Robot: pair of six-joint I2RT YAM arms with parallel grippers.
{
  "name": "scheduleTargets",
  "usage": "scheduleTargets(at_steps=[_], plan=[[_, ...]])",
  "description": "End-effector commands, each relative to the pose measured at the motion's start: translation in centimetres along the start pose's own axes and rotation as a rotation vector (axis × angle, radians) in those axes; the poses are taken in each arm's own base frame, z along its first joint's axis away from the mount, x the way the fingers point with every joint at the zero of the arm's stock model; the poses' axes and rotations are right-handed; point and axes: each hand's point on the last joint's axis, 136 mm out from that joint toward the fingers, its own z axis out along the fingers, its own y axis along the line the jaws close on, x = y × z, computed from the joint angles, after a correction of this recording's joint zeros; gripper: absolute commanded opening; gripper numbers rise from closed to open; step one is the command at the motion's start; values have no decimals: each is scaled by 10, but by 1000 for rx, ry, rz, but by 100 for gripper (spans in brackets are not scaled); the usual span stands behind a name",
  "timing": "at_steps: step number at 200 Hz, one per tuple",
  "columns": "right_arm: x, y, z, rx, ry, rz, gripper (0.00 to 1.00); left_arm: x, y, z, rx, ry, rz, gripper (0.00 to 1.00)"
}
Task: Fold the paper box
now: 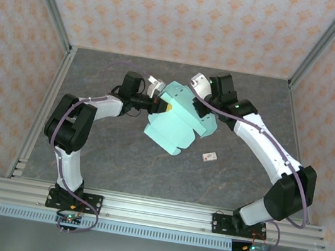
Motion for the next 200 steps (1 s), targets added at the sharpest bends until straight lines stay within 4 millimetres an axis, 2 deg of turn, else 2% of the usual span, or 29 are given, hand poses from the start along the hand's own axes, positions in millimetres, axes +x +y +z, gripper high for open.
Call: scheduleTargets(at_steps=[1,33,52,94,121,200], plan=[[-9,9,-5,25,-23,-16,0,-27,-8,0,-30,-33,-55,0],[-9,33,-2,5,-2,-71,0,-31,-2,1,-71,-9,-154,0],[-8,49,5,-6,18,-106,0,-34,-5,2,-65,-5,-181,0],[-5,61,19,11,61,-152,0,-37,-21,2,-53,13,-195,0],[-4,79,26,-13,66,-166,0,-40,-17,2,-80,10,-227,0],[-1,101,35,-68,51,-107,0,-39,-7,6,-98,-12,-306,0]])
